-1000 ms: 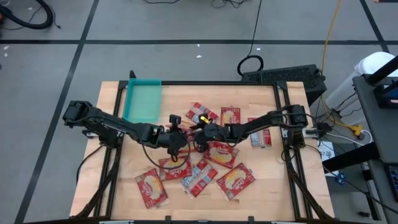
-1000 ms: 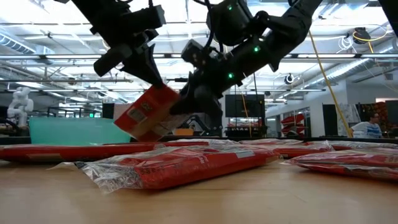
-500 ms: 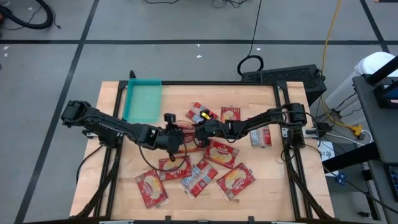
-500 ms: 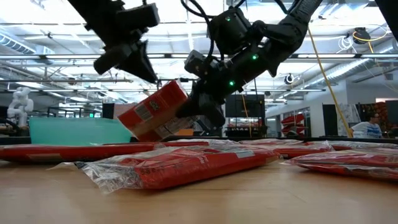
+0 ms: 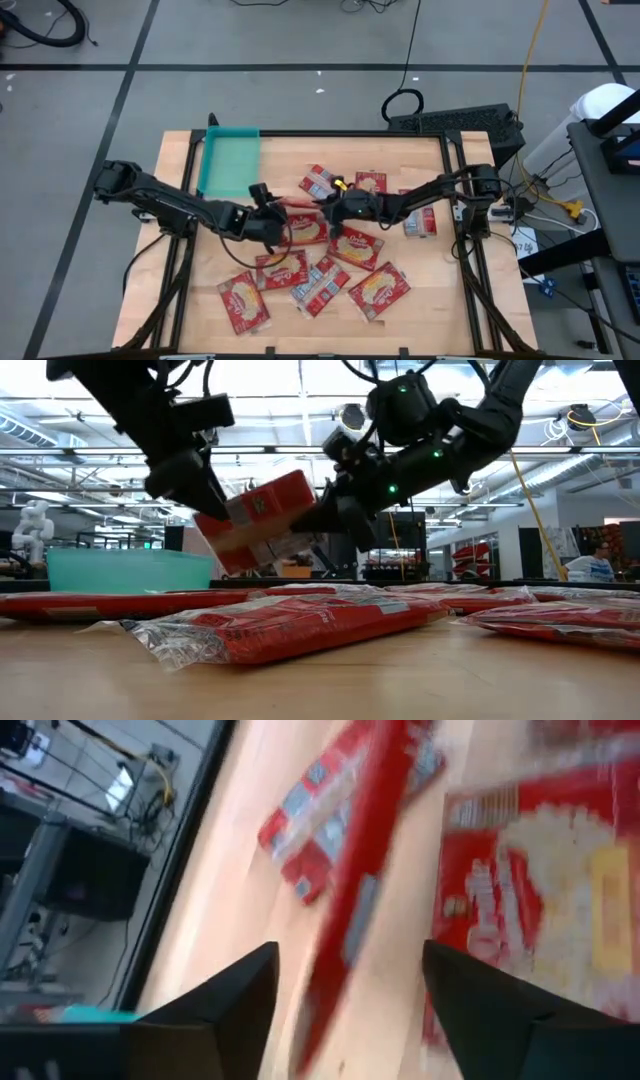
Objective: Sort popcorn bags into baskets
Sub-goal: Put the popcorn bag into the blue bin
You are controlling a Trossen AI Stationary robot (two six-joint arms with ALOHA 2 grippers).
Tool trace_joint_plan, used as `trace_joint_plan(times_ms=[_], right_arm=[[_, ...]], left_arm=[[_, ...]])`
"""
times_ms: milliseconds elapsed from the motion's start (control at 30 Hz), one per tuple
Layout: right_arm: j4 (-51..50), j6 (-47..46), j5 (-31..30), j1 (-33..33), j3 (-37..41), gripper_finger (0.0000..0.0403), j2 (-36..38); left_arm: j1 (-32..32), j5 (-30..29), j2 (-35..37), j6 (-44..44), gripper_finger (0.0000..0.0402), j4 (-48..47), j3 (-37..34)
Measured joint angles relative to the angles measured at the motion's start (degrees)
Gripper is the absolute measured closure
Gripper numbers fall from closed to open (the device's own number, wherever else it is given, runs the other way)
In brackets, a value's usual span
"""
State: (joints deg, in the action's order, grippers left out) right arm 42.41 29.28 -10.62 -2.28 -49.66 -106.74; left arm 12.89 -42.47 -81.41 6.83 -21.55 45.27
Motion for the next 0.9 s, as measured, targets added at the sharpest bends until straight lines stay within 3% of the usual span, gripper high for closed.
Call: trace_joint_plan(times_ms=[133,300,433,667,733,833,900], right_arm=[[3.1,-2.0,0.7,0.2,1.1,0.0397,0.0],[3.4,-1.5,1.3,0.2,1.3,0.0395,0.0],[3.7,-1.5,1.8,0.2,1.3,0.0393,0.0],[3.7,-0.8,1.7,0.1,1.3,0.039,0.0],[3.9,-1.9,1.2,0.2,1.3,0.0385,0.0],[4.7,-1.6,-5.2,0.9,1.3,0.0365,0.7],[4.2,1.7,-13.0,1.9,1.9,0.0346,1.8]], left_arm=[[-0.3,0.9,-0.1,-4.9,0.0139,10.1,-3.8],[-1.3,3.9,0.0,-9.4,0.0176,17.7,-4.8],[-2.7,5.4,0.0,-11.0,0.0233,18.5,-4.7],[-4.7,10.0,0.0,-18.6,0.0369,19.3,-4.7],[-4.8,10.0,0.8,-20.2,0.0385,19.1,-4.7],[-5.0,9.4,2.3,-22.9,0.0374,18.9,-4.7],[-5.0,7.1,4.2,-24.1,0.0366,16.5,-4.6]])
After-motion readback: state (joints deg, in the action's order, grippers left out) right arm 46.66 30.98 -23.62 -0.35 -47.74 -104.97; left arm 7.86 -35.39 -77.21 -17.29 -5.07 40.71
